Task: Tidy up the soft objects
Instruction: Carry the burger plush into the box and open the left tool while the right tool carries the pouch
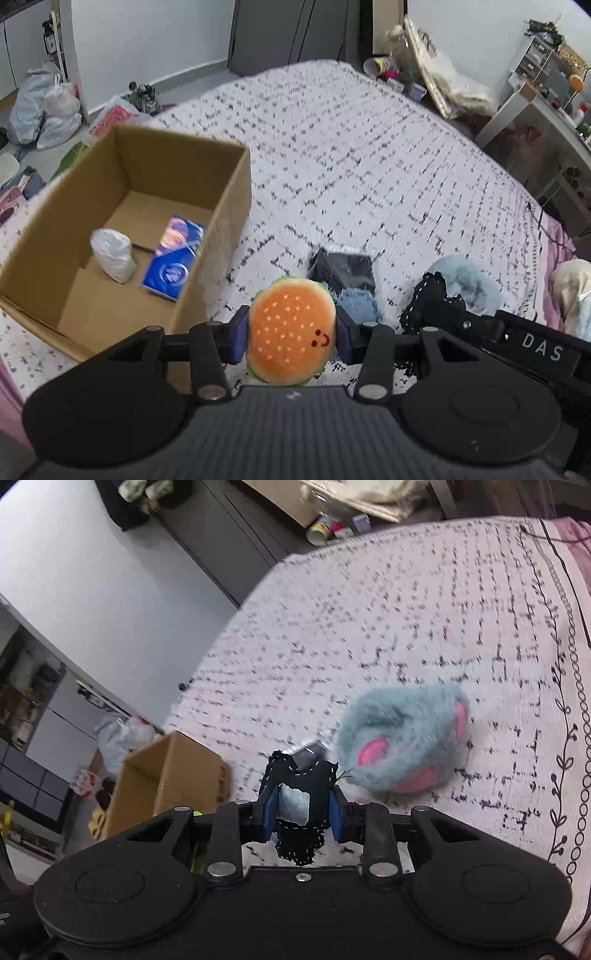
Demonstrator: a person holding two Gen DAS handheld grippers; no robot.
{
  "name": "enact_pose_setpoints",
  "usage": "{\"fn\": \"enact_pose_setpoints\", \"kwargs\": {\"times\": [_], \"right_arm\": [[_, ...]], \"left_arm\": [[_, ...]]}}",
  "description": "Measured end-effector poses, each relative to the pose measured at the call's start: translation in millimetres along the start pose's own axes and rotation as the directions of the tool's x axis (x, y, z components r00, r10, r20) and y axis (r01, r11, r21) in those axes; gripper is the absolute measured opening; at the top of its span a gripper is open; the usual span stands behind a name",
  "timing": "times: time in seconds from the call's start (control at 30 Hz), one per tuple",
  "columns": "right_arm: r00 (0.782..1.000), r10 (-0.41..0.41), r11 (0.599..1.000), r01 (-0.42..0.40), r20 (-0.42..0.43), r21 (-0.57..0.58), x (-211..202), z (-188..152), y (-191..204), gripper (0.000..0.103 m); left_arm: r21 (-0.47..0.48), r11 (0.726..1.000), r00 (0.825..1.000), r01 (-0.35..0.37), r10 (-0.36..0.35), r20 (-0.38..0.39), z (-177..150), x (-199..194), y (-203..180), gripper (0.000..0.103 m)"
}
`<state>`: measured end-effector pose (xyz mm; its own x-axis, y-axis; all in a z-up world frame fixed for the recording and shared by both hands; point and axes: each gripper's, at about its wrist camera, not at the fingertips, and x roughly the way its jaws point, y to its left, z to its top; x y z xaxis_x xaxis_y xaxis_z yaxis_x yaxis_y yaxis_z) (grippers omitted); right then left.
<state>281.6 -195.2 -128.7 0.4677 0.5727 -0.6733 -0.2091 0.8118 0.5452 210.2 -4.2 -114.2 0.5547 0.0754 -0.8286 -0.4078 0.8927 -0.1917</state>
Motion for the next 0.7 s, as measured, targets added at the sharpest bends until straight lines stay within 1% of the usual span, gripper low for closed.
{"fn": "enact_pose_setpoints", "kwargs": {"times": [0.1,0.17,0.37,0.5,0.7], "right_arm": [[0.999,0.023,1.000,-0.022,0.031,-0.018,-10,1,4,0.028],[0.998,0.035,0.999,-0.034,0.048,-0.027,-16,1,8,0.029],[0.993,0.068,0.995,-0.060,0.094,-0.077,-25,1,24,0.029],[0.989,0.093,0.993,-0.084,0.115,-0.087,-28,6,28,0.029],[0.984,0.107,0.990,-0.092,0.141,-0.109,-31,7,34,0.029]], "left_arm": [[0.014,1.000,1.000,-0.008,0.008,0.025,5,-13,1,0.045],[0.007,1.000,0.999,-0.003,0.003,0.037,8,-21,4,0.045],[0.000,1.000,0.996,-0.019,0.019,0.084,15,-44,14,0.045],[-0.013,0.999,0.994,-0.036,0.037,0.103,20,-54,27,0.045],[-0.044,0.997,0.989,-0.059,0.064,0.133,31,-67,49,0.045]]}}
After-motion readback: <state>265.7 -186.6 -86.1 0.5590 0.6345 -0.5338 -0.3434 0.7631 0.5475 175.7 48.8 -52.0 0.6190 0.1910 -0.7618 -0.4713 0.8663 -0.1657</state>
